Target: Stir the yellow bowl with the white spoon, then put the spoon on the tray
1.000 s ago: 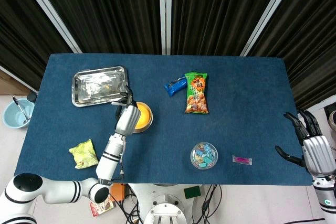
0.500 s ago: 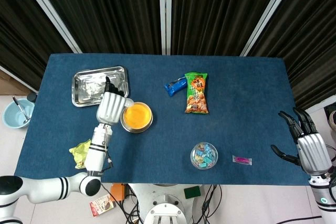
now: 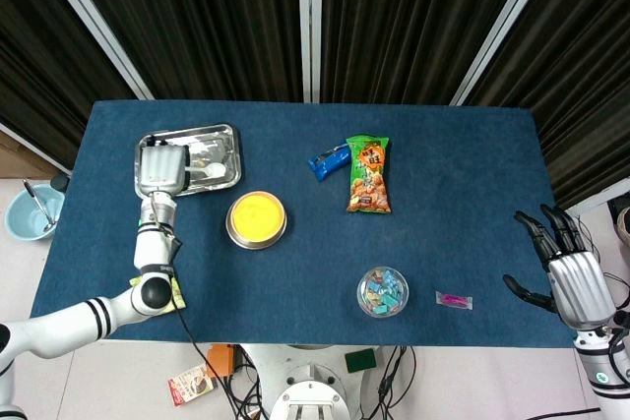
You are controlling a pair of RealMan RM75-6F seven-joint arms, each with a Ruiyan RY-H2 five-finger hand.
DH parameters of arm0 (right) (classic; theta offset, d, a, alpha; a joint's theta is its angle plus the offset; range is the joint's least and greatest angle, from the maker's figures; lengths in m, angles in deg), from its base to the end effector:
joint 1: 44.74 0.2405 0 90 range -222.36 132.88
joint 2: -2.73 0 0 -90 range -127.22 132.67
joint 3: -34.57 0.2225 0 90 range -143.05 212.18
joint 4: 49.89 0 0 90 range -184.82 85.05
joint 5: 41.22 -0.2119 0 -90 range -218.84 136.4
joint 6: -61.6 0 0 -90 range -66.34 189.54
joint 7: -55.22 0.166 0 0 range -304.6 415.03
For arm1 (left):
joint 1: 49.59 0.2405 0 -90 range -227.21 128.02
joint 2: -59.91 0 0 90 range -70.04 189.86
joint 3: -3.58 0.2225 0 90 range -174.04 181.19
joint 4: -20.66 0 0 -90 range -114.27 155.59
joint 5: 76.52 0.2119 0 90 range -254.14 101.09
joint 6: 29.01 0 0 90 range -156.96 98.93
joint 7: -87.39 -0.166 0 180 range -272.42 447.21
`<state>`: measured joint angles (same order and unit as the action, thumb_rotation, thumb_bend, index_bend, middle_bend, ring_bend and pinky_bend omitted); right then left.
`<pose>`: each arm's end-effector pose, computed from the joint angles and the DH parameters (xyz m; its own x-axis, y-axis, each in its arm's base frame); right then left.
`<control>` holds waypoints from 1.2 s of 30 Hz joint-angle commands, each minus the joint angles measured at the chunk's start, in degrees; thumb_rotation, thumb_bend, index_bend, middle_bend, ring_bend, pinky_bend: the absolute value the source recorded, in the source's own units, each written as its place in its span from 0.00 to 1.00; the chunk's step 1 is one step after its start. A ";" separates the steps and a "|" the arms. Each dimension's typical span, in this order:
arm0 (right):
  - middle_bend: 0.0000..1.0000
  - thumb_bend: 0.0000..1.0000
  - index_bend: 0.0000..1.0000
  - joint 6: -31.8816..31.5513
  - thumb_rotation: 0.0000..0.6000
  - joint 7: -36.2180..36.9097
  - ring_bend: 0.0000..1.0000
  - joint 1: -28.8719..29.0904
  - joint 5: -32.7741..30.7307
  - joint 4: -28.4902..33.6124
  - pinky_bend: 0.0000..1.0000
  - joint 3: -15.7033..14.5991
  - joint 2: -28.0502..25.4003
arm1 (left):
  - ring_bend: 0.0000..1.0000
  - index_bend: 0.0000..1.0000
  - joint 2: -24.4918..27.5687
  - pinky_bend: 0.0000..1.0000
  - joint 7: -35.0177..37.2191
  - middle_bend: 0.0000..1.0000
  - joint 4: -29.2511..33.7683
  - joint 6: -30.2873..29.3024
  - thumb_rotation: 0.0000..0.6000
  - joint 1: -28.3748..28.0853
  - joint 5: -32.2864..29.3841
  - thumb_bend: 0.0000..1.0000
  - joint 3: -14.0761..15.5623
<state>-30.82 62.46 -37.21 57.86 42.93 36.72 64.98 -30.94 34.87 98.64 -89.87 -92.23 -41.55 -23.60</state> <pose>-0.2320 -0.2034 0.1528 0.2880 0.0969 0.9527 -0.9076 -0.2897 0.3039 -0.1608 0.4110 0.0399 0.5723 0.1694 0.8024 0.7987 0.1067 -0.5922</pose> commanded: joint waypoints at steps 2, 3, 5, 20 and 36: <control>0.17 0.18 0.03 0.55 1.00 -0.99 0.00 0.18 -0.24 1.06 0.06 0.10 -0.35 | 0.31 0.59 -0.76 0.16 6.04 0.47 -9.25 5.60 1.00 -2.80 -4.50 0.44 -1.82; 0.17 0.18 0.03 0.72 1.00 -1.38 0.00 0.25 -0.28 1.41 0.06 0.14 -0.42 | 0.31 0.59 -1.19 0.16 7.10 0.47 -11.59 6.77 1.00 -3.40 -4.95 0.44 -1.81; 0.17 0.18 0.04 1.02 1.00 -1.95 0.00 0.37 -0.35 1.98 0.06 0.19 -0.50 | 0.30 0.59 -2.20 0.16 8.53 0.47 -15.37 8.34 1.00 -4.32 -5.78 0.44 -1.76; 0.17 0.18 0.03 3.99 1.00 -4.50 0.00 1.72 -1.73 4.74 0.06 0.86 -0.87 | 0.18 0.30 -8.49 0.15 17.14 0.27 -30.64 15.39 1.00 -7.79 -0.87 0.25 3.43; 0.16 0.21 0.03 4.62 1.00 1.92 0.00 0.09 -4.83 0.72 0.06 -0.13 -3.87 | 0.16 0.29 23.44 0.12 36.59 0.26 11.36 -15.27 1.00 18.17 33.51 0.22 19.60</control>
<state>-26.16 64.20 -36.91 53.08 43.86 36.79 61.22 -15.77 65.37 101.82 -97.46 -81.87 -16.02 -9.66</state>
